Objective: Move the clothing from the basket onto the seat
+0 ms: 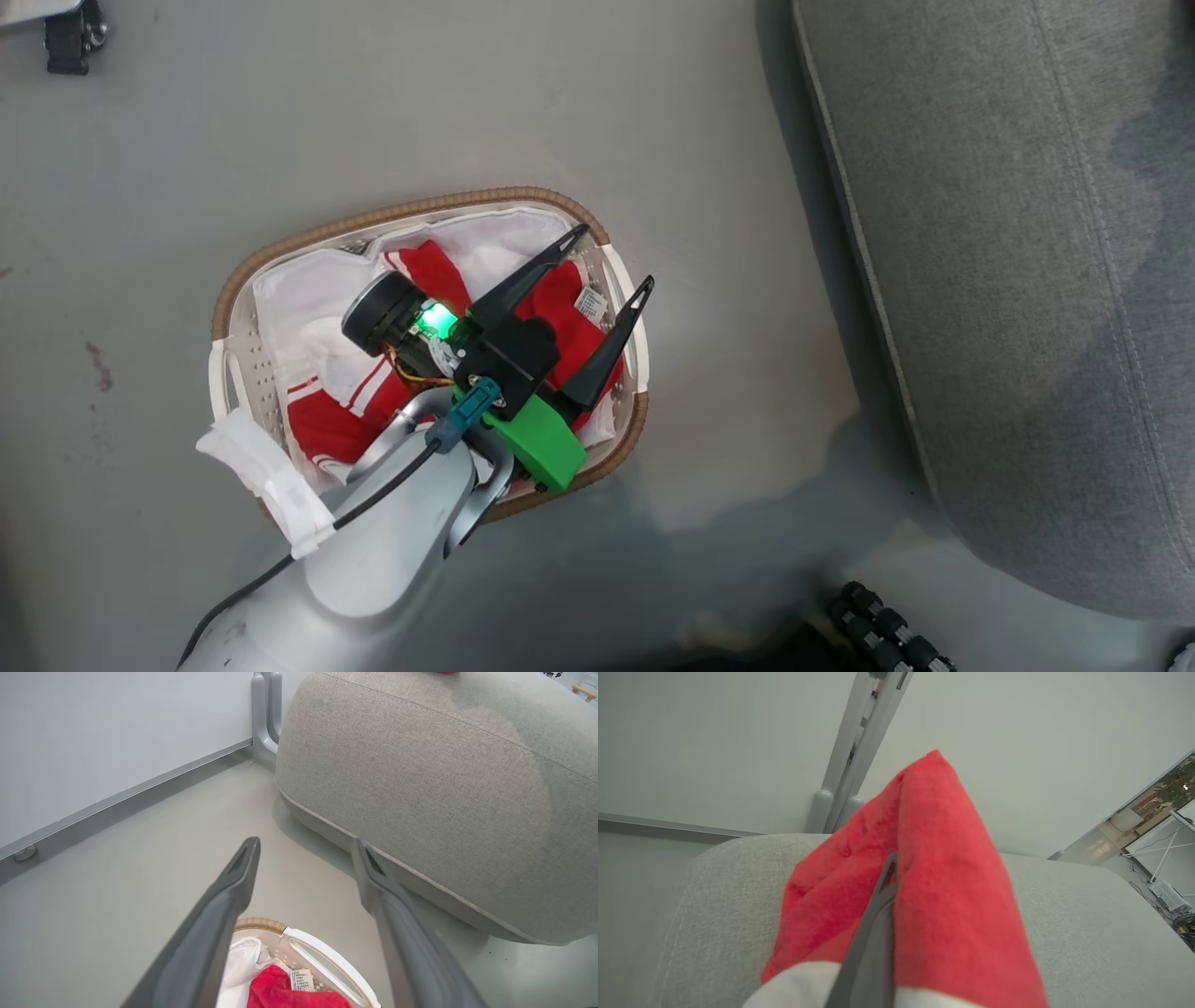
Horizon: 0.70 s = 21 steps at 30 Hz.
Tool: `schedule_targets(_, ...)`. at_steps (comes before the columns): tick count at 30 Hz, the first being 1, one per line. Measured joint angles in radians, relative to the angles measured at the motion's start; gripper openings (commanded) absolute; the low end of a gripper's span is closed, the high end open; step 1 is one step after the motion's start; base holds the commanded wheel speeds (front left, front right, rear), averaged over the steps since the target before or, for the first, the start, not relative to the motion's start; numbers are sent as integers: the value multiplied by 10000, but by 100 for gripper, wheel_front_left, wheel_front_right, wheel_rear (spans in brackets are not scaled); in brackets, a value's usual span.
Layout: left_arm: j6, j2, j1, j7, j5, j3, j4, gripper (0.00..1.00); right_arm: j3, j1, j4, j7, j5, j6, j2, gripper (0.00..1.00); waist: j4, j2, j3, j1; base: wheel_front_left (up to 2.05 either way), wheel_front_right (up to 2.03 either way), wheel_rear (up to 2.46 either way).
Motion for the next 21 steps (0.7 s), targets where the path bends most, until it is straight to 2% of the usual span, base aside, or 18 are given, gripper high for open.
schedule_targets(2,0,15,0,0,0,-19,56,100,-188,145,21,0,31,0,123,32,35,0,130,0,0,0,0)
schedule_targets(4,0,54,1,0,-4,4,109,100,-316,377,13,0,84,0,349,41,10,0,182,0,0,0,0)
schedule_targets(5,0,61,2,0,-10,21,123,100,-343,498,2,0,86,0,453,51,-11,-1,178,0,0,0,0)
schedule_targets(6,2,63,6,0,-15,35,138,100,-410,643,-38,0,86,0,545,73,-39,0,157,0,0,0,0)
schedule_targets(7,2,67,12,0,-31,50,157,100,-470,764,-86,0,88,0,583,100,-71,0,121,0,0,0,0)
schedule_targets(21,46,19,568,0,-309,477,245,100,-811,2939,-1452,0,75,0,1346,100,-403,0,-803,-1,0,0,0)
